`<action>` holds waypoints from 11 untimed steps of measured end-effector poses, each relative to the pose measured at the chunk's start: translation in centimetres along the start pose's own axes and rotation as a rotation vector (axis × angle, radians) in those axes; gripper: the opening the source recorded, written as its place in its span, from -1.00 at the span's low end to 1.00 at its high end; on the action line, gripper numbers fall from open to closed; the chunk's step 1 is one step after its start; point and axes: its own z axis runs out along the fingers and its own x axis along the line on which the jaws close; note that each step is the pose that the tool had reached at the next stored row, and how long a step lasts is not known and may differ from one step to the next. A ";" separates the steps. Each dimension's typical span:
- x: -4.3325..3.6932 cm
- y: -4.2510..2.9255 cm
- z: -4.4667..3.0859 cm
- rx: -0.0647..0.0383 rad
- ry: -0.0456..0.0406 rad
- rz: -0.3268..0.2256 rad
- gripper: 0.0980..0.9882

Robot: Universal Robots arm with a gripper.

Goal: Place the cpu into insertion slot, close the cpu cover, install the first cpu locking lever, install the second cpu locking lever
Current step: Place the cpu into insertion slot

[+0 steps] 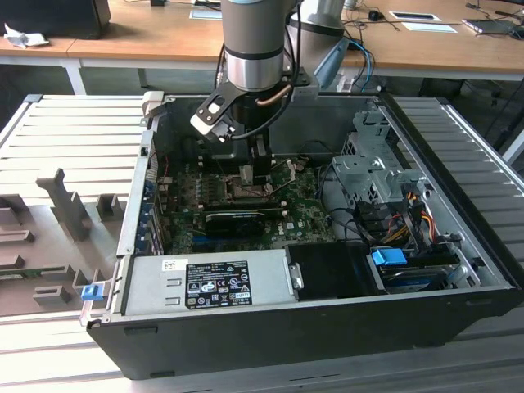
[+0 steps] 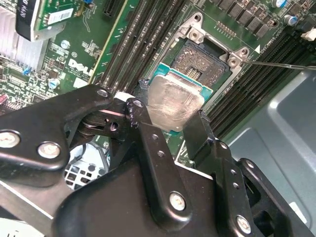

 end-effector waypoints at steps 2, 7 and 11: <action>0.04 -0.02 0.03 0.000 0.0000 0.000 -0.03; 0.13 -0.02 0.05 0.000 -0.0002 0.002 -0.03; 0.90 -0.32 1.05 0.000 -0.0009 0.011 -0.03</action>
